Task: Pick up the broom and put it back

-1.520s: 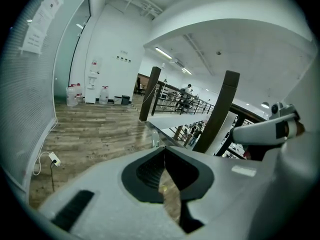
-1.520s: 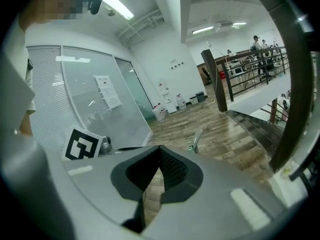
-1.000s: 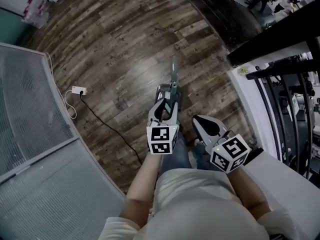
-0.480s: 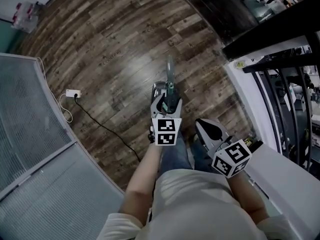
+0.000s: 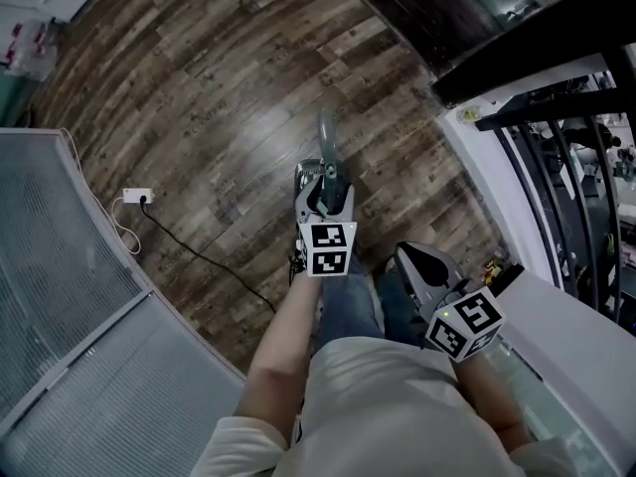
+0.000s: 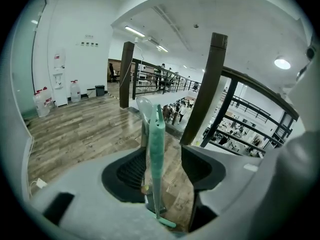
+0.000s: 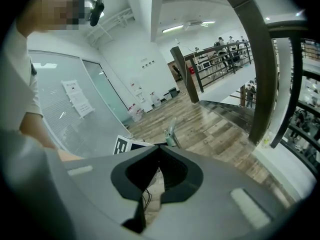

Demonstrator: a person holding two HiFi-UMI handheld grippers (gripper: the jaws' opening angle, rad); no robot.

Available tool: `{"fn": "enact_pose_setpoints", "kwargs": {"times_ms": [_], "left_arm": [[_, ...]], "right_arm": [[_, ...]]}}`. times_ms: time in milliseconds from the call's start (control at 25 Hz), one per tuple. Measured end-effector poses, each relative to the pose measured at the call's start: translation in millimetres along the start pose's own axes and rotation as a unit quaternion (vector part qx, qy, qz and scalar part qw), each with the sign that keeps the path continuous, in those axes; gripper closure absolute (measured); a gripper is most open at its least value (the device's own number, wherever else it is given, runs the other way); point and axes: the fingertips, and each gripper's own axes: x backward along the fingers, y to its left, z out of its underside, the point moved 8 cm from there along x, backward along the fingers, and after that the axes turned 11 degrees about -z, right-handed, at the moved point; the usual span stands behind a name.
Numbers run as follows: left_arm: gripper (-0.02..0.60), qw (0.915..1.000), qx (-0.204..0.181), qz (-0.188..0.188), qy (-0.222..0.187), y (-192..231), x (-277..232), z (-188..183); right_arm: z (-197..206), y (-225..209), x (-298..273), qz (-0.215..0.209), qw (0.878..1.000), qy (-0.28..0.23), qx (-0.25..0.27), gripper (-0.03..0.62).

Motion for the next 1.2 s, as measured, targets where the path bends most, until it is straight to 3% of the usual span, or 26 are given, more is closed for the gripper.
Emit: {"fn": "enact_pose_setpoints", "kwargs": {"times_ms": [280,440,1200], "left_arm": [[0.413,0.9998,-0.015,-0.008,0.006,3,-11,4],[0.483,0.9998,-0.015,-0.014,0.002,6,-11,3],[0.489,0.9995,-0.03,-0.012,0.002,1,19,11]], "right_arm": [[4,-2,4,0.019,1.0,-0.01,-0.012,0.588],[5,-2,5,0.024,0.999,-0.015,-0.018,0.589],[-3,4,9,0.008,1.0,-0.029,-0.004,0.588]]}}
